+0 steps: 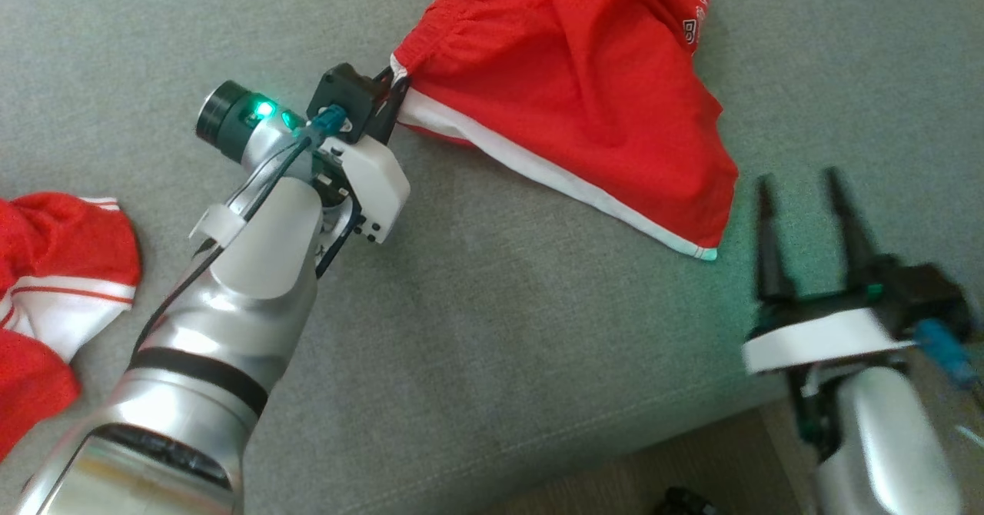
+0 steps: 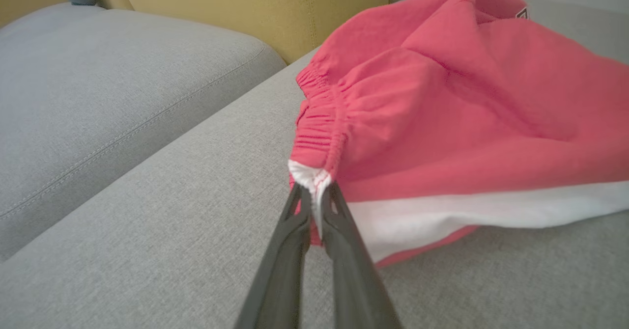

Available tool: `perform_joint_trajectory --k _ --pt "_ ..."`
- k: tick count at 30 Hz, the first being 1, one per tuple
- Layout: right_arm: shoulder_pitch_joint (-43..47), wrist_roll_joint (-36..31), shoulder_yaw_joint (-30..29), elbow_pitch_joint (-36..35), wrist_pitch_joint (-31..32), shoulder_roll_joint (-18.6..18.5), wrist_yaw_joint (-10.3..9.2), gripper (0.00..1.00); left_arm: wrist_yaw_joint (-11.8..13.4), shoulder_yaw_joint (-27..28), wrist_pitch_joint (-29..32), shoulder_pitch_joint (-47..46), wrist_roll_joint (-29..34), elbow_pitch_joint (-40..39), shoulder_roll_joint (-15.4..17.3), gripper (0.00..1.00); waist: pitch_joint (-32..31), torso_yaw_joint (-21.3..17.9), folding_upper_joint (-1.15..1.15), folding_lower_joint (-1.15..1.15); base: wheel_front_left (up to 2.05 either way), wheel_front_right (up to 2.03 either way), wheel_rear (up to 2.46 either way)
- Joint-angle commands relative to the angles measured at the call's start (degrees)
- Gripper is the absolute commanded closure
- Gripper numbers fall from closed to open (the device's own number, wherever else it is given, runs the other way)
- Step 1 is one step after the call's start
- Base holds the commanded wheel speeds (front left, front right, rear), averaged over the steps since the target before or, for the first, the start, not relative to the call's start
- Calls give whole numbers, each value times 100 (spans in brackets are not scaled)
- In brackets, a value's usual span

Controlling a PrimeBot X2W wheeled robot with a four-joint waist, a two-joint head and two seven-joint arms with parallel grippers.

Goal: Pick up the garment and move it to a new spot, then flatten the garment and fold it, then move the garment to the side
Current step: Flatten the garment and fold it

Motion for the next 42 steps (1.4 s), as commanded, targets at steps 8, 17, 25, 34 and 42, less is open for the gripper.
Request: perform_joint_trajectory --k 8,17,25,34,42 --pt "415 -296 850 41 466 -37 22 0 -32 188 -69 -278 -165 -95 191 100 -139 -41 0 0 0 0 0" --pt "265 -140 854 560 585 -37 22 0 -36 133 -74 -301 -230 -45 230 100 -123 -82 0 0 0 0 0" --pt "-108 126 843 1197 482 -37 22 0 -40 53 -75 -354 -259 -77 225 100 -44 -9 0 0 0 0 0" --pt "-438 418 912 1809 327 -37 22 0 -31 4 -76 -361 -314 -196 235 100 30 61 0 0 0 0 0" --pt "-650 712 1114 2139 174 -37 22 0 -10 -47 -76 -301 -352 -270 256 100 65 103 0 0 0 0 0"
